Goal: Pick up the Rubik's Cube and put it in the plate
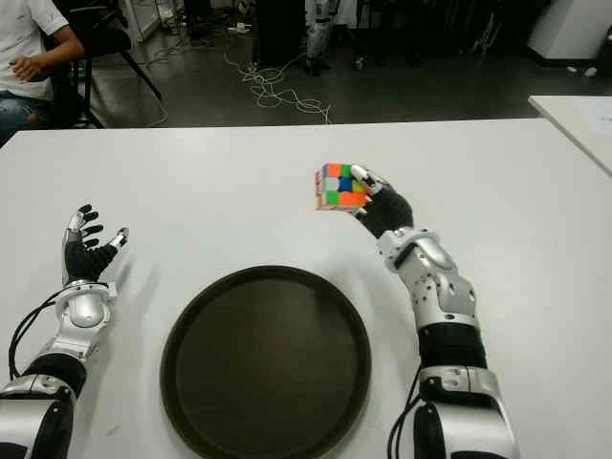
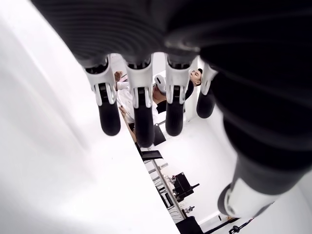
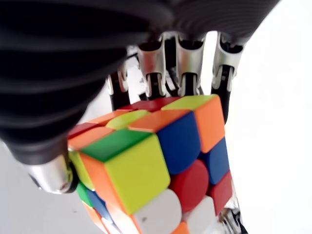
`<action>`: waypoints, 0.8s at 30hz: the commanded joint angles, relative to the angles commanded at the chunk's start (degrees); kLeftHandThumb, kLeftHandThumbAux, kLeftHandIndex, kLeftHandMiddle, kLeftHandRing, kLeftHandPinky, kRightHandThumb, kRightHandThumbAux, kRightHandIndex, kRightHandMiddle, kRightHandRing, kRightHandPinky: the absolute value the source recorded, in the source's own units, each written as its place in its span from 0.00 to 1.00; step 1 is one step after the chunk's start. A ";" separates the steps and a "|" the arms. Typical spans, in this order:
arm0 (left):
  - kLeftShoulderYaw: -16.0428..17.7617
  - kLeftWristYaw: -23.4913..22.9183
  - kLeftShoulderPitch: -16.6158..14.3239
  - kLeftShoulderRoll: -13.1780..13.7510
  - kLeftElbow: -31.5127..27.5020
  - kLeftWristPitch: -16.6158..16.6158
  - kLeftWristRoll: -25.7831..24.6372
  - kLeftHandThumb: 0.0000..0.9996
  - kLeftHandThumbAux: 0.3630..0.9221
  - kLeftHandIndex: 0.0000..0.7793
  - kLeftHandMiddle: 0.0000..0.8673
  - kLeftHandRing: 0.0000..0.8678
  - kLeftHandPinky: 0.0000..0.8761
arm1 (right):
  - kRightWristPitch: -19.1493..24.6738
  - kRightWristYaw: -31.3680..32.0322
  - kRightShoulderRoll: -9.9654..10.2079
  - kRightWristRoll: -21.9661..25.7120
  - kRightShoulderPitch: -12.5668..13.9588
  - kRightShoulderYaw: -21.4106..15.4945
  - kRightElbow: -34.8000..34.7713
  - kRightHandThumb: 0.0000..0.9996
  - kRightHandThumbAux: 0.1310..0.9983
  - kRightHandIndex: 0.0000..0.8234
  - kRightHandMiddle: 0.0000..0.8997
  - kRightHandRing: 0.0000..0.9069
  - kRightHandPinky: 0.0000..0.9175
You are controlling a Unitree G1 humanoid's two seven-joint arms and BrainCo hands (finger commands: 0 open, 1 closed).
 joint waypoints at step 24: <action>-0.04 0.82 -0.20 -0.14 0.13 0.63 0.36 0.12 0.66 0.14 0.20 0.21 0.23 | -1.57 1.35 -2.56 -9.76 2.48 8.02 -4.74 0.70 0.68 0.53 0.86 0.87 0.86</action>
